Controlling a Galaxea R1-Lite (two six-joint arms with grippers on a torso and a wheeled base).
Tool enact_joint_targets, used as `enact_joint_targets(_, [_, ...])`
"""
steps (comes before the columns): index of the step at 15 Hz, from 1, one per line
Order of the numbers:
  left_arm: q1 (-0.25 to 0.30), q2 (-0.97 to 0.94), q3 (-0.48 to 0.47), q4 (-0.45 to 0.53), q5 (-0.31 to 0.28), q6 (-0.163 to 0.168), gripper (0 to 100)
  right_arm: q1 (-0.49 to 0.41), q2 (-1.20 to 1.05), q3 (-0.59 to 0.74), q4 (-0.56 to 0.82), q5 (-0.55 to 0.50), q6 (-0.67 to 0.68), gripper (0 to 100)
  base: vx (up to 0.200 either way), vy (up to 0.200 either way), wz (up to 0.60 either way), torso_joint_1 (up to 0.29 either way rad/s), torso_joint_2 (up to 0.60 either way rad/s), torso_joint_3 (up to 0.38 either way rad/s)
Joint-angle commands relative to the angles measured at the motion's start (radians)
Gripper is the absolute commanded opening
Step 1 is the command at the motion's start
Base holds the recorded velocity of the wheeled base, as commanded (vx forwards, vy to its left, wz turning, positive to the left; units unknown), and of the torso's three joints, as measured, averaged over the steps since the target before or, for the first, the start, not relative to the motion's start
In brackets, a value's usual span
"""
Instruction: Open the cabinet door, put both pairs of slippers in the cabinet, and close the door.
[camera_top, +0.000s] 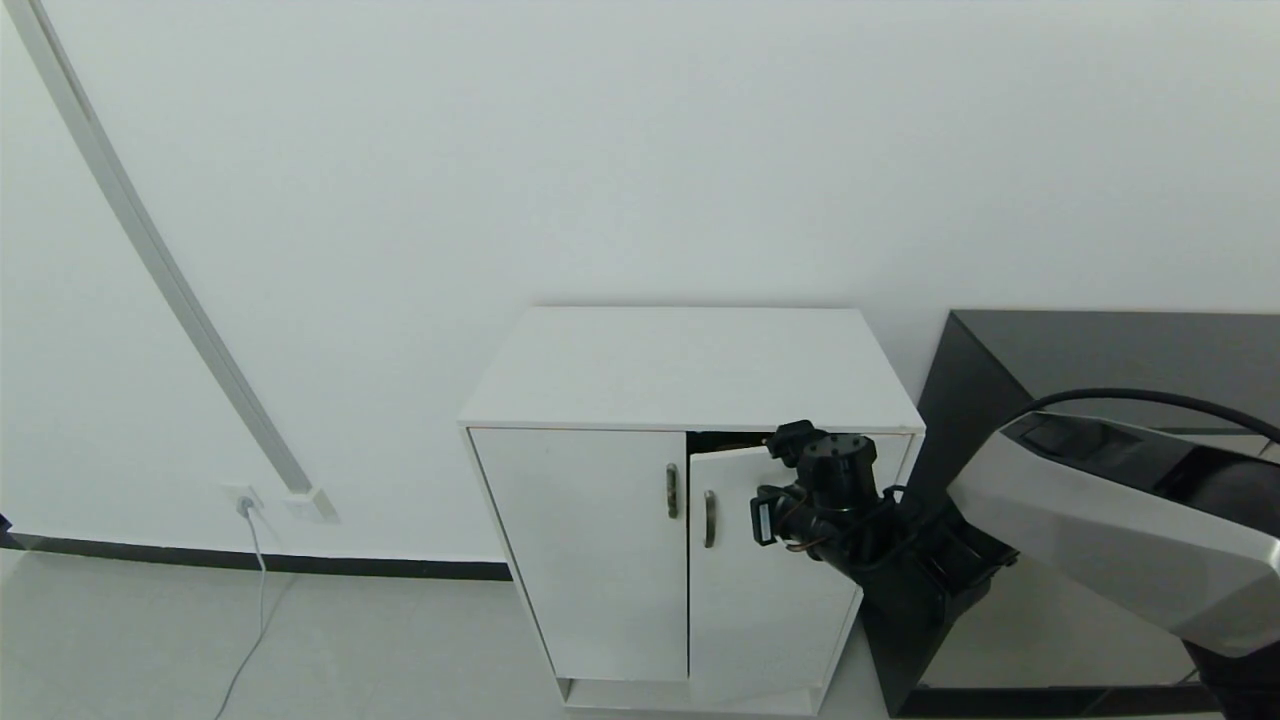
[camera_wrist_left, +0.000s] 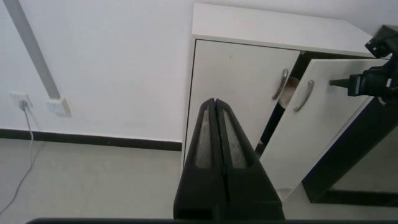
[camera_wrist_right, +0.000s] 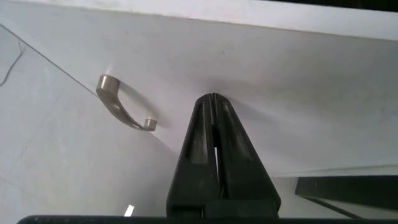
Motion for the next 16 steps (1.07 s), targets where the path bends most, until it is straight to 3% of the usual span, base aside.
enact_joint_targets(1, [0.000,0.001,0.000,0.000,0.001,0.000,0,-0.005,0.027,-0.035,0.012,0.000,-0.001,0,0.000,0.000,0.00,0.000,0.00,0.000])
enact_joint_targets(7, [0.000,0.001,0.000,0.000,0.001,0.000,0,-0.020,0.059,-0.112,0.045,0.000,-0.001,0,0.000,0.000,0.00,0.000,0.00,0.000])
enact_joint_targets(16, [0.000,0.001,0.000,0.000,0.001,0.001,0,-0.023,0.064,-0.124,0.057,0.000,-0.001,0,0.000,0.000,0.00,0.000,0.00,0.000])
